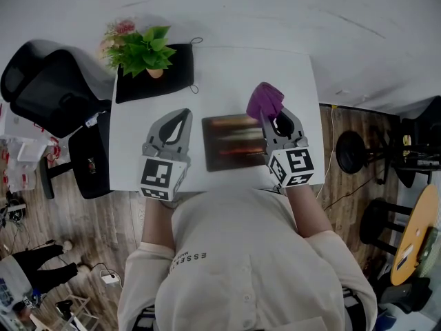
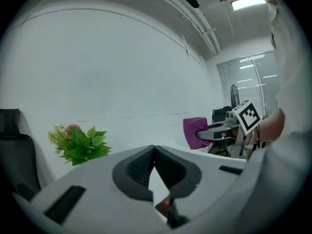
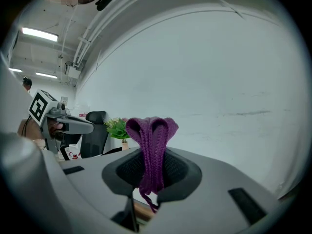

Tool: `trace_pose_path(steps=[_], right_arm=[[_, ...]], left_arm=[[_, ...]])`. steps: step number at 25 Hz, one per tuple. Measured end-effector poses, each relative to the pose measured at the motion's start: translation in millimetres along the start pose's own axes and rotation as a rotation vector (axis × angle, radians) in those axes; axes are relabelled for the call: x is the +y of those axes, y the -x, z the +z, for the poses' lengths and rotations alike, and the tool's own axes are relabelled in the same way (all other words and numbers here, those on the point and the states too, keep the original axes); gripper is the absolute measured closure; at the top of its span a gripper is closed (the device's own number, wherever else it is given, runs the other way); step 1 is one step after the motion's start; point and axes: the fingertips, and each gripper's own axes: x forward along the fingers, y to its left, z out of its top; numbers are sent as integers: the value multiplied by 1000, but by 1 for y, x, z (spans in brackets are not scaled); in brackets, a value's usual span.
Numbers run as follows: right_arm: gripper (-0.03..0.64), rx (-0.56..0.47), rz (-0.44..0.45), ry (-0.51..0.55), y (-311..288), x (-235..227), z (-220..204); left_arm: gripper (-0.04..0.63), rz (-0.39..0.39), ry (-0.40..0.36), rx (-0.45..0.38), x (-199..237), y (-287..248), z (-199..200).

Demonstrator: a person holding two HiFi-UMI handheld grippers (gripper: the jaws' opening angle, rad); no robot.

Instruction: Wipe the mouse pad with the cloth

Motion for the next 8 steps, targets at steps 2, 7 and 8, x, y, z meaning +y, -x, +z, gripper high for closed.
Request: trace_pose_path(steps=[2,7,8], right_arm=[[529,3,0,-5,-1,-1,-1],[529,12,-5,-21,-3,-3,-4],[529,13,-6,-23,-3,-4,-5]], left_arm=[[594,0,1,4,0,-1,-1],[594,-5,-9,3,-1,-3,-1],[594,-6,-8,3,-1,-4,-1]])
